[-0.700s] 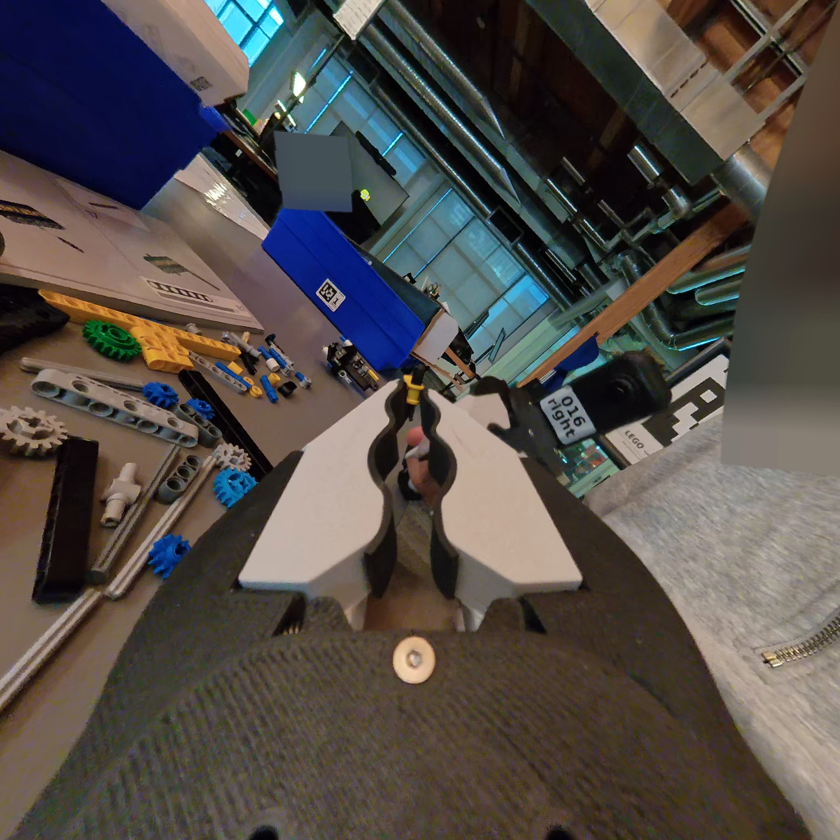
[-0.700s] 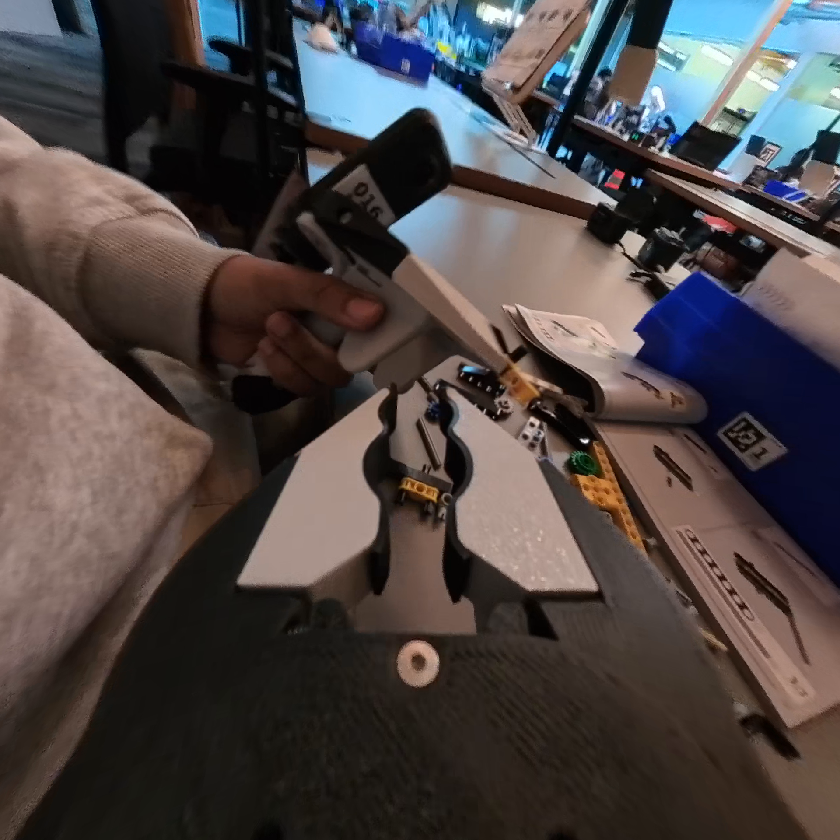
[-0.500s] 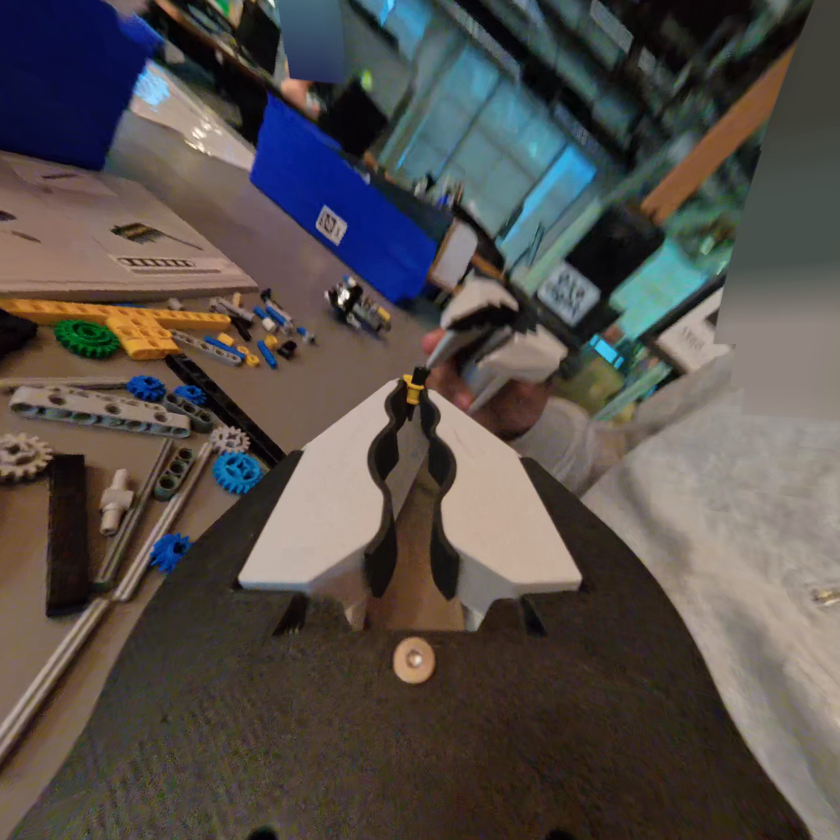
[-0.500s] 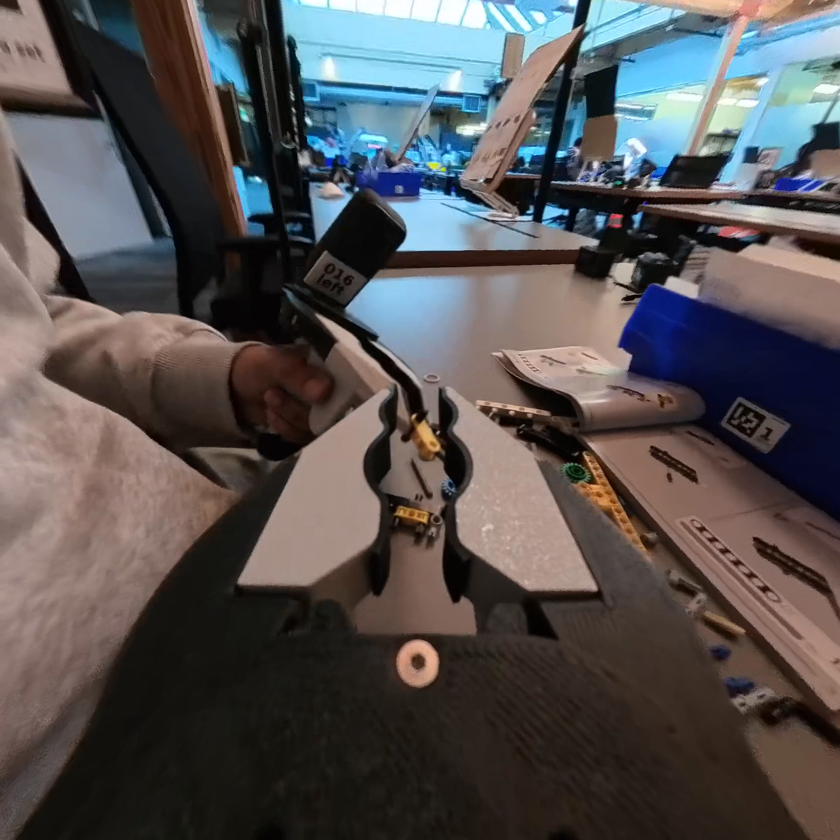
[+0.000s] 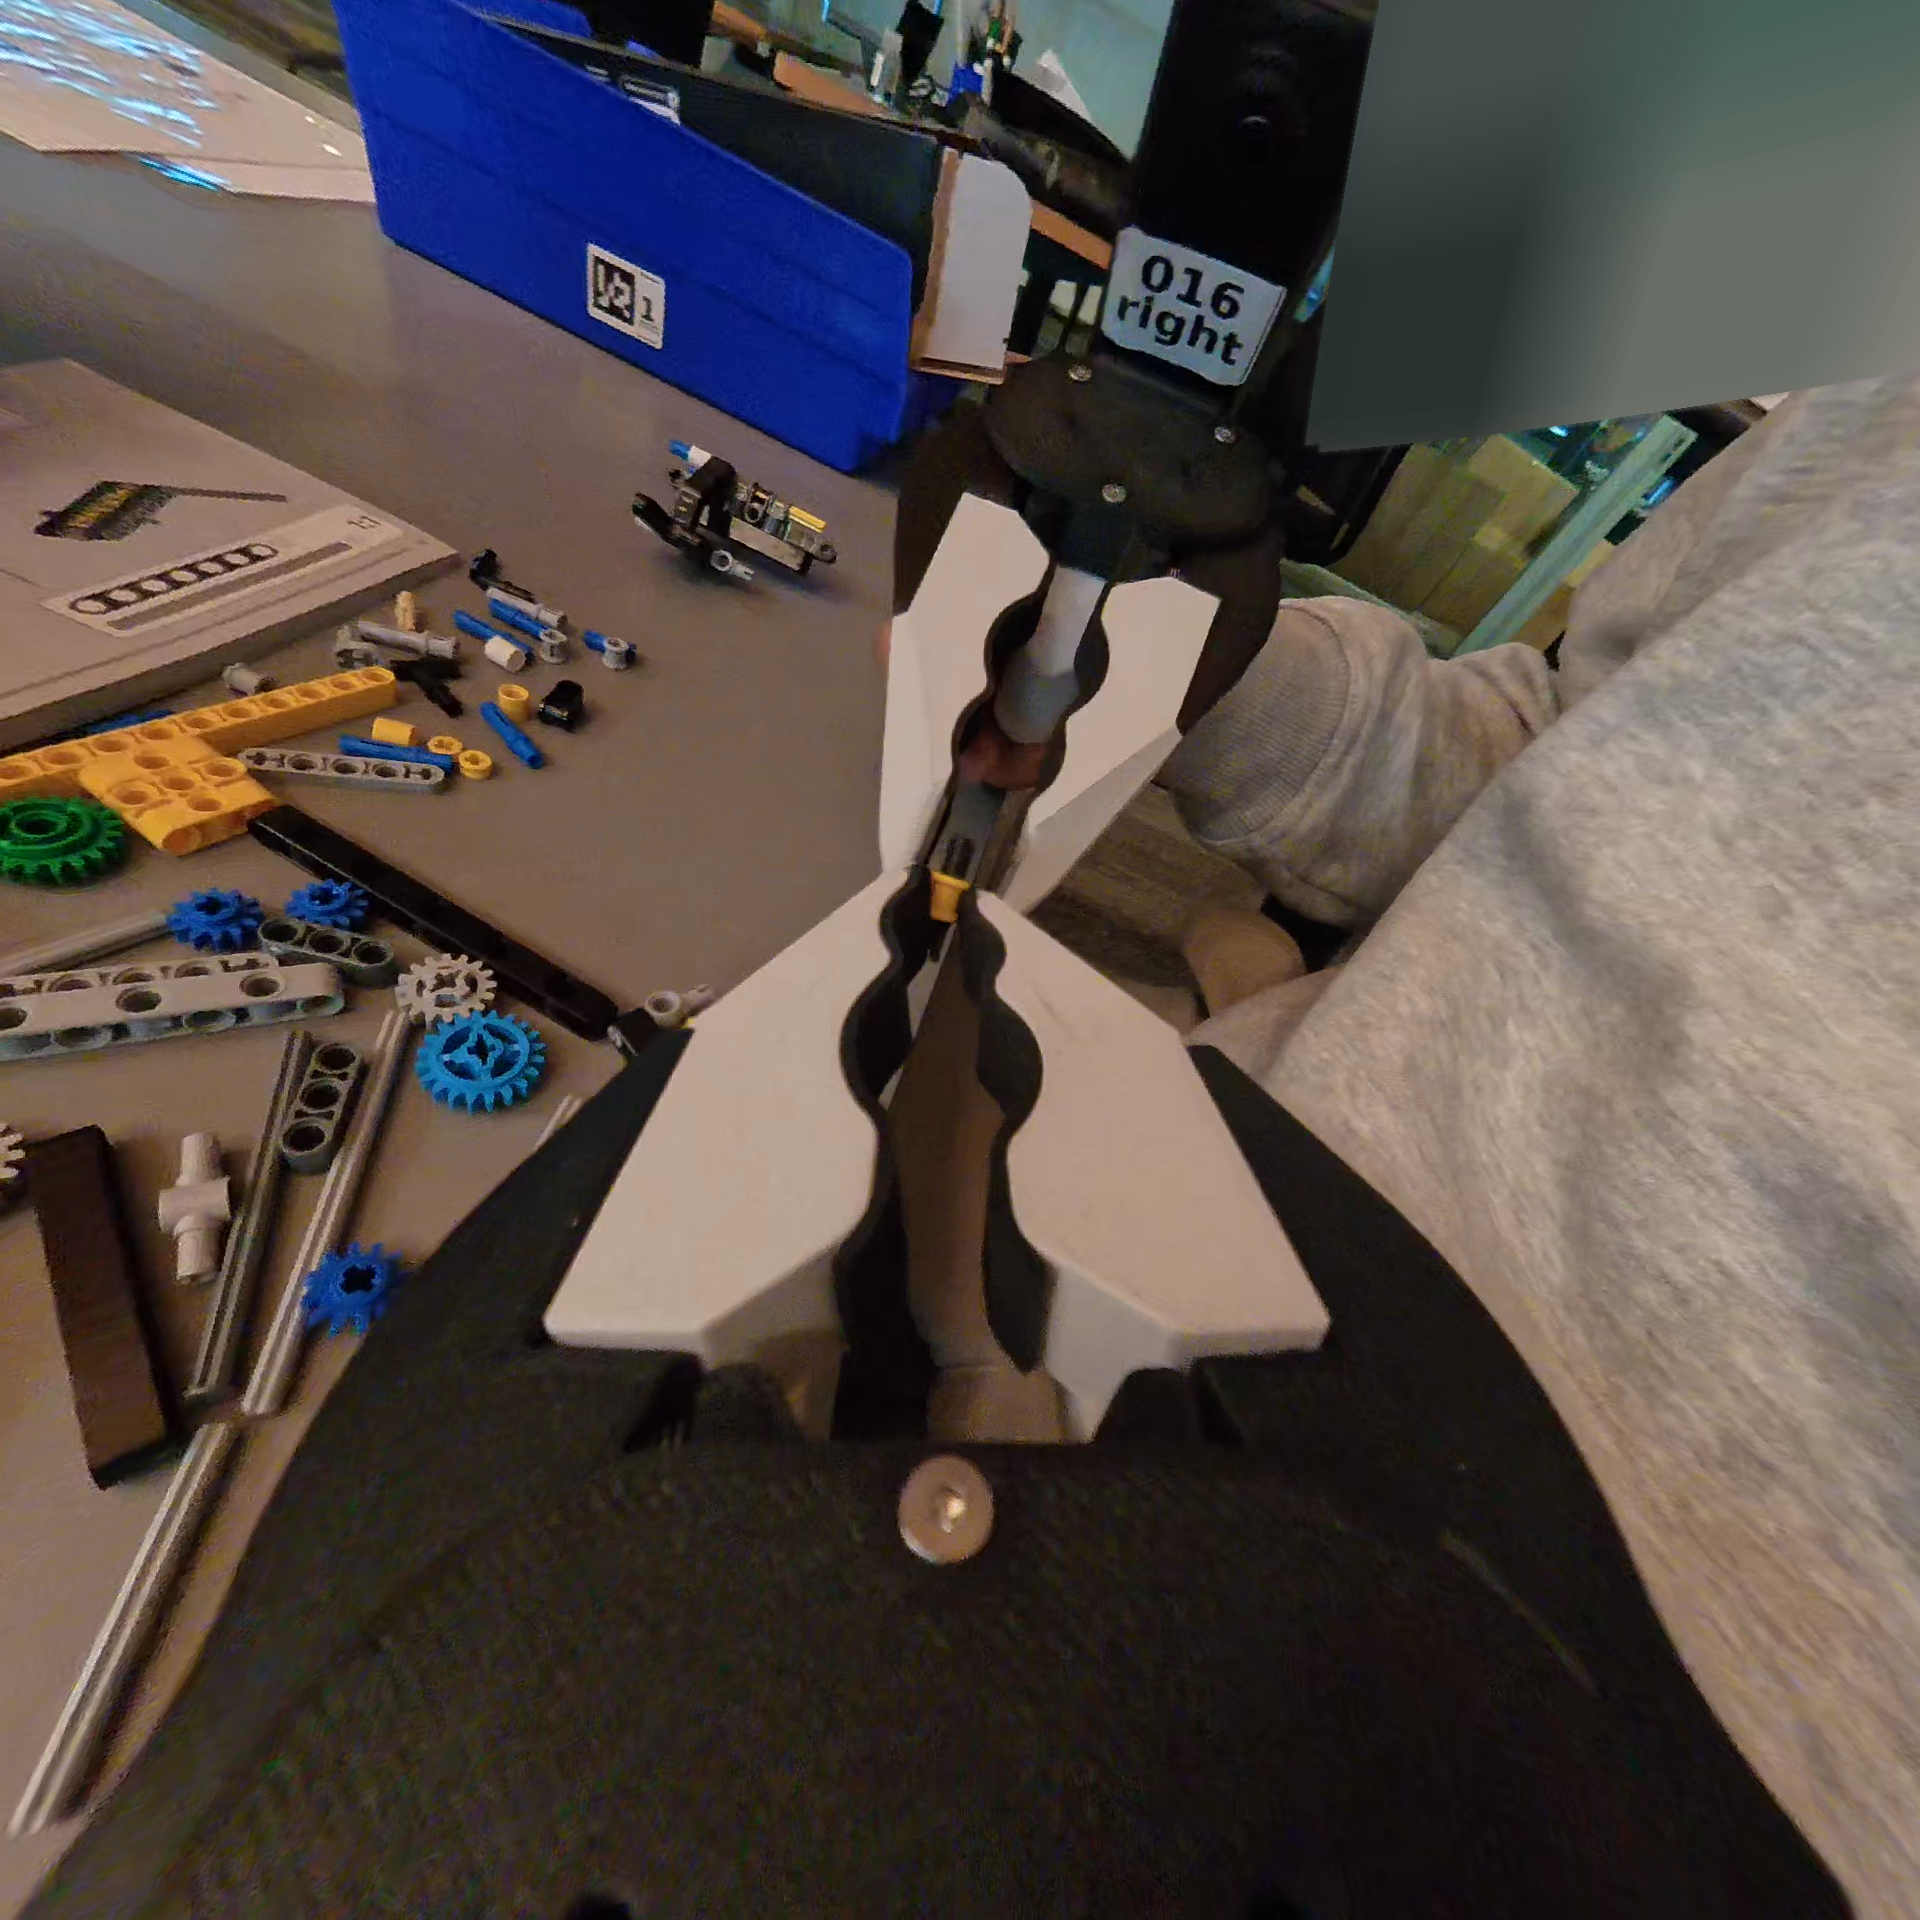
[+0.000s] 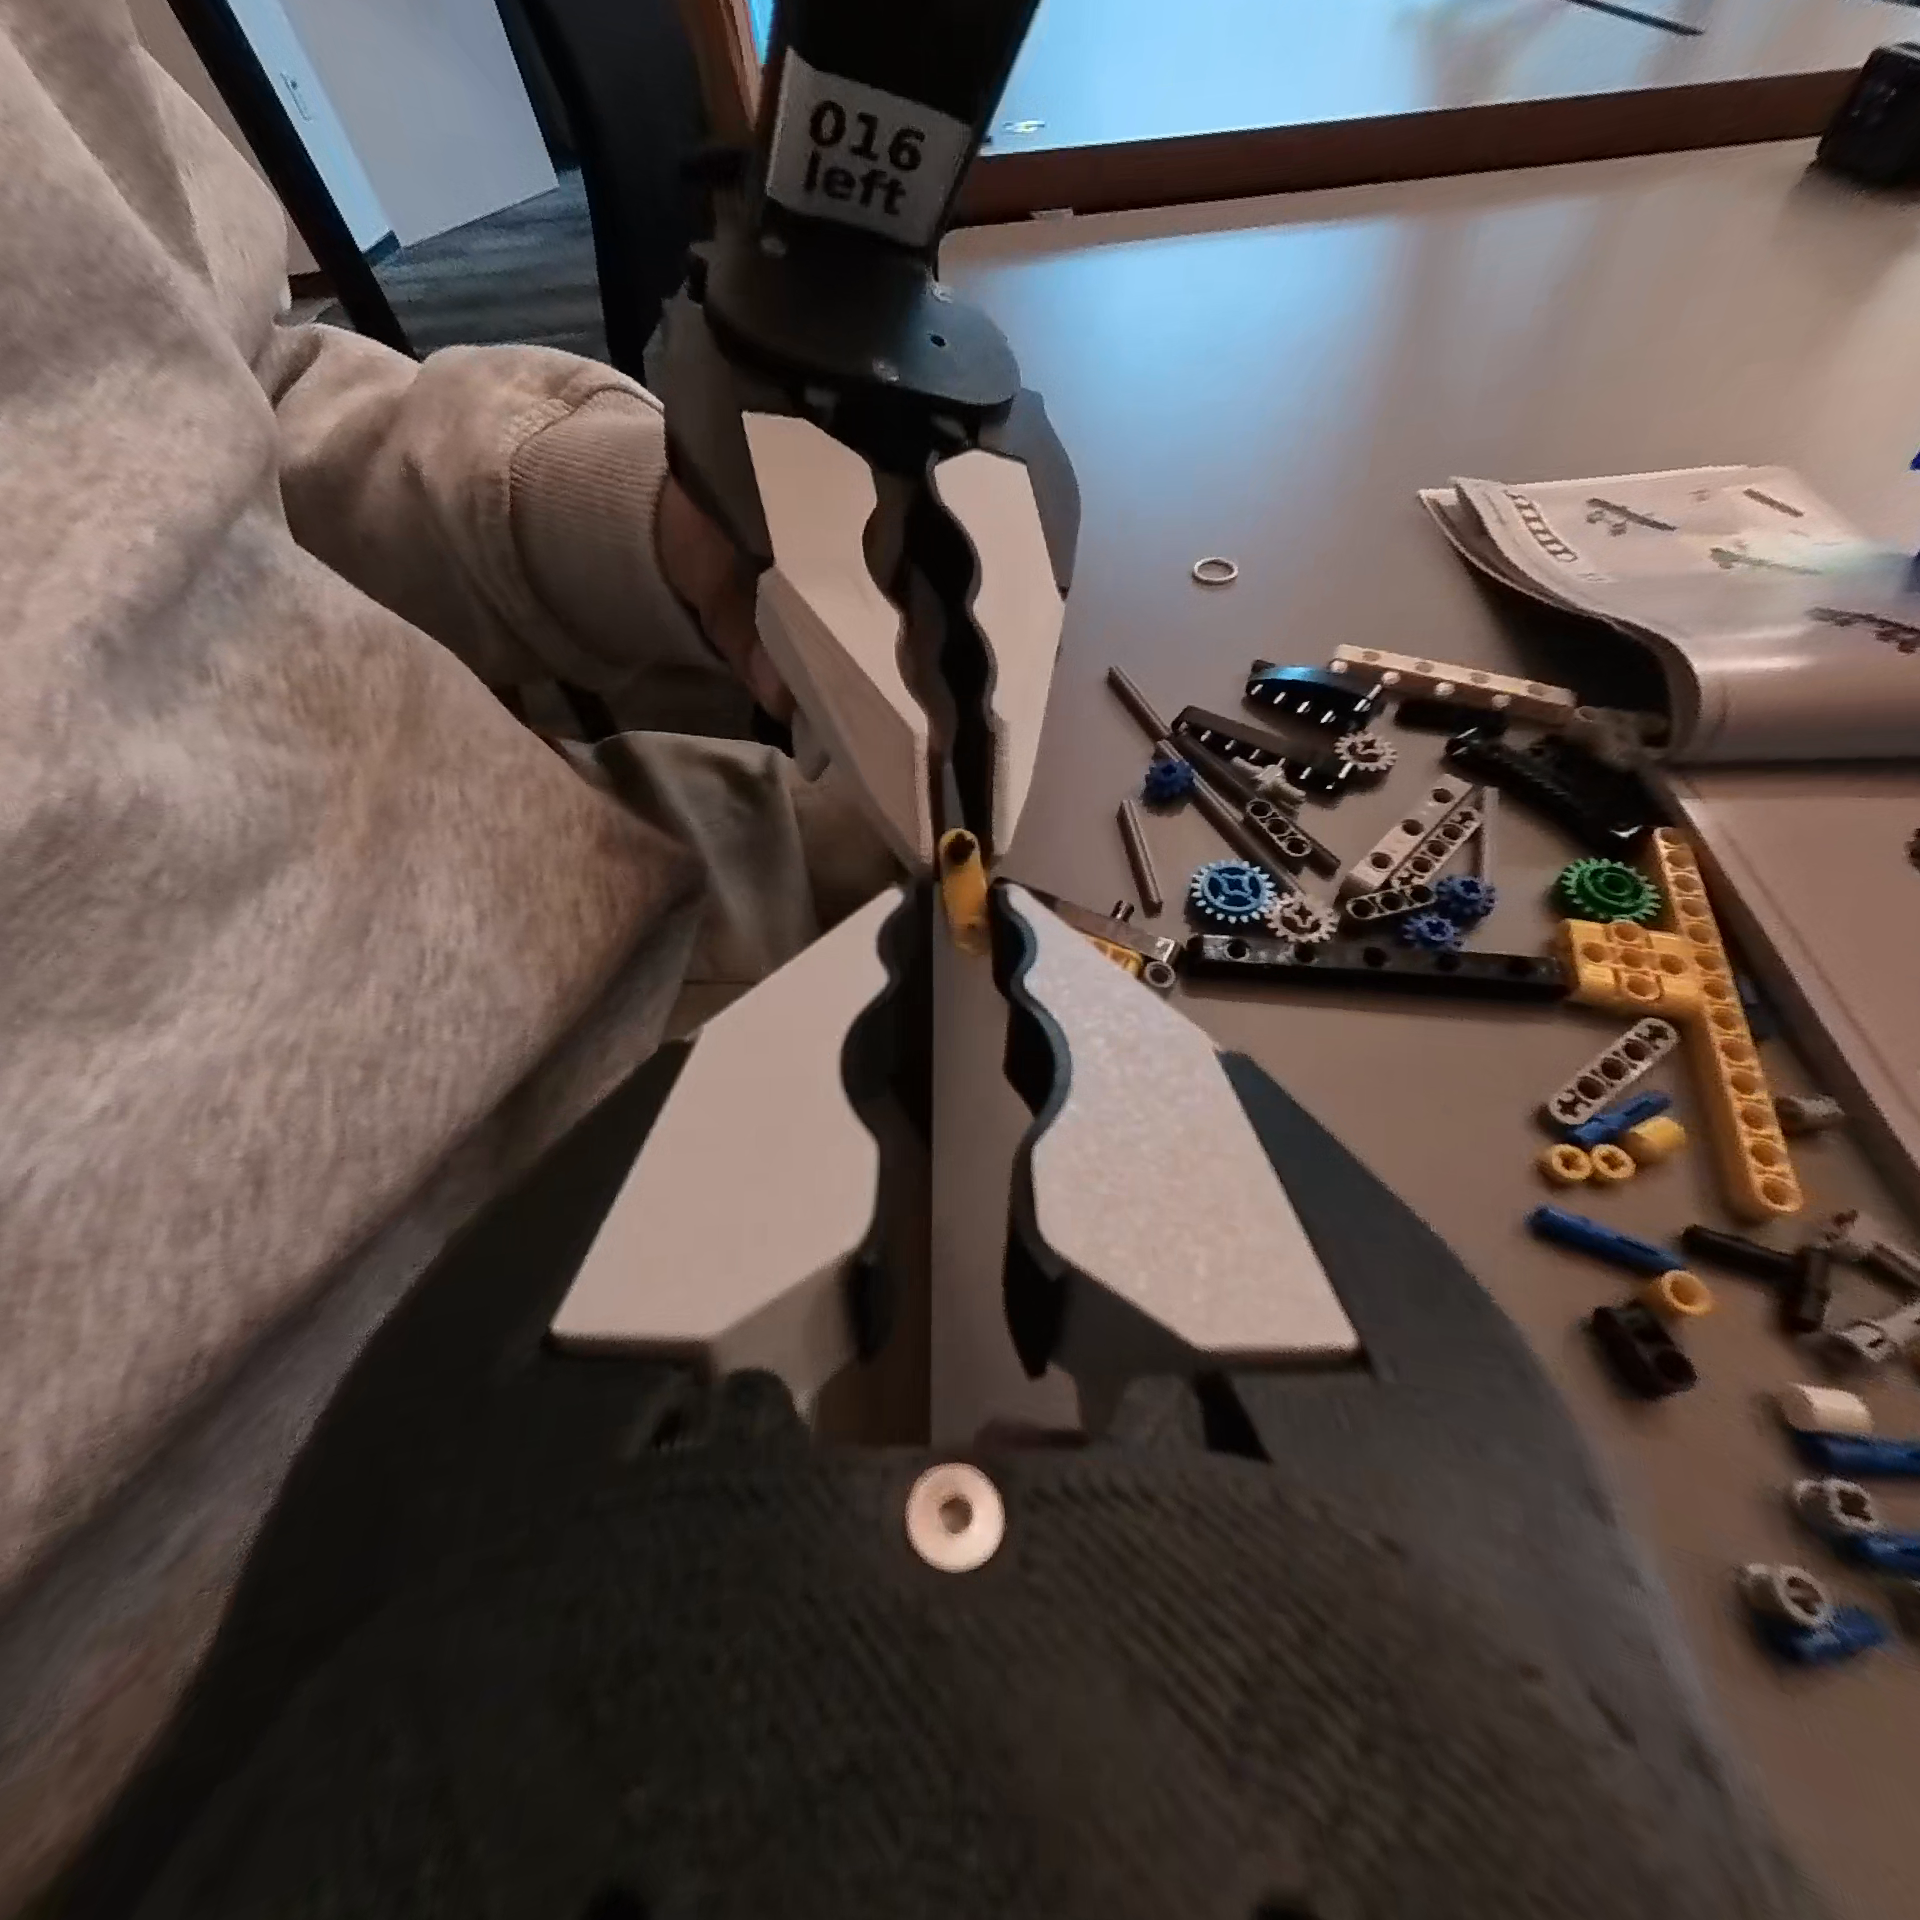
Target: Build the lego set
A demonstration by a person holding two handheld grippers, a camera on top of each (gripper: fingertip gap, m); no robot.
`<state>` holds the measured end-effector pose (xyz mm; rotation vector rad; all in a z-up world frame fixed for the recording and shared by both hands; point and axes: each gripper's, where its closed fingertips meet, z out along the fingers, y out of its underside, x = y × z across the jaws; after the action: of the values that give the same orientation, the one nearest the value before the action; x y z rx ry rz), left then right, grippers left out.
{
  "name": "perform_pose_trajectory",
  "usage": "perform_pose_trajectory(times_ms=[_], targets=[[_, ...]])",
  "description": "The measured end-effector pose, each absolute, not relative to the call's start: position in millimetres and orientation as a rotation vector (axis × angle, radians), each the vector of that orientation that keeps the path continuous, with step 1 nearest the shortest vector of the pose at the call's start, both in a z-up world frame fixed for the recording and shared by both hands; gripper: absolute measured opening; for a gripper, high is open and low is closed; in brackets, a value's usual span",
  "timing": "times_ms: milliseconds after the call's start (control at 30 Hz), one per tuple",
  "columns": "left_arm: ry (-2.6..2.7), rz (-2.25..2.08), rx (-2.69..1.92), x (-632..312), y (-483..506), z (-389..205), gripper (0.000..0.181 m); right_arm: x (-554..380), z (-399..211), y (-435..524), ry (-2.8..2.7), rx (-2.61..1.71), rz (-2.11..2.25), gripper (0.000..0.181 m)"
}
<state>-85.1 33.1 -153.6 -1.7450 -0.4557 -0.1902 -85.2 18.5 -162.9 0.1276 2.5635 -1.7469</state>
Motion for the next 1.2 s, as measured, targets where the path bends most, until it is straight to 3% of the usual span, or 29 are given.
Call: perform_pose_trajectory(times_ms=[233,767,900,1200], targets=[[-0.525,-0.210,-1.604,-97,29,-139,0.015,-96,-144,18,2.425,0.269,-1.874,0.006],[-0.496,-0.284,-1.515,-94,23,-124,0.002,-94,-131,12,2.220,0.350,-1.939,0.006],[-0.476,-0.246,-1.591,-91,26,-133,0.001,-94,-134,16,2.248,0.324,-1.910,0.020],[-0.440,-0.267,-1.671,-84,26,-143,0.001,-89,-139,18,2.277,0.276,-1.856,0.022]])
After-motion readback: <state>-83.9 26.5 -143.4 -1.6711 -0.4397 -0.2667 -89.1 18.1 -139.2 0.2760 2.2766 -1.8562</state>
